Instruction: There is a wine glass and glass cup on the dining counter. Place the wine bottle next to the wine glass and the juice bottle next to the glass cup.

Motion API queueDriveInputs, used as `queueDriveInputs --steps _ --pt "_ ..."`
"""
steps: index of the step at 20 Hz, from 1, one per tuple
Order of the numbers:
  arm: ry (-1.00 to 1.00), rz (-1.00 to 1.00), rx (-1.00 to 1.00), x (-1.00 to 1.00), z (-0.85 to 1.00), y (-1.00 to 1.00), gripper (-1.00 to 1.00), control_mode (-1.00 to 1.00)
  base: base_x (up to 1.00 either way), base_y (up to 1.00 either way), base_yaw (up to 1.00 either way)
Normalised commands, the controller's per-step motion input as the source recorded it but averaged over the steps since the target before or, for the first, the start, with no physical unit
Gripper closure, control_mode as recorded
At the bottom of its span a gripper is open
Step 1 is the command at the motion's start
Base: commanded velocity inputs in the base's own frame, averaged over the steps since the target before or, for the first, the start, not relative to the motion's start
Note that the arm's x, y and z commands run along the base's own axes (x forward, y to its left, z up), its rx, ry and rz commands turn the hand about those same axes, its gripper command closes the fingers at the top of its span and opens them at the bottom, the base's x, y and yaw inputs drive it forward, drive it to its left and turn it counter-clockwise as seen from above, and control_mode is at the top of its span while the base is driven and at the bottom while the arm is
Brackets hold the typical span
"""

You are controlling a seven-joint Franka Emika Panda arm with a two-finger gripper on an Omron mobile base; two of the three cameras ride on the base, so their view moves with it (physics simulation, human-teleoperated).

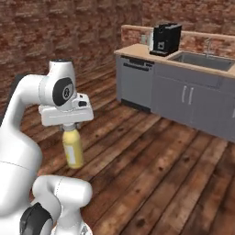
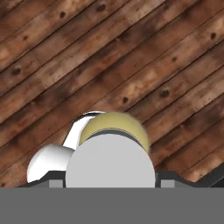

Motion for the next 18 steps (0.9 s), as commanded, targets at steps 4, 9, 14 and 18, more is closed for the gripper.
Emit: queueDriveInputs --steps 4,9,14,18 --pt "0.0 0.0 0.0 0.0 0.0 0.0 1.0 1.0 0.0 0.0 0.83" --pt "0.0 0.0 0.0 0.0 0.0 0.0 1.0 1.0 0.02 0.01 0.67" --pt "0.0 0.0 0.0 0.0 0.0 0.0 1.0 1.0 0.3 0.0 0.05" --pt "0.0 0.0 0.0 0.0 0.0 0.0 1.0 1.0 0.51 0.0 0.0"
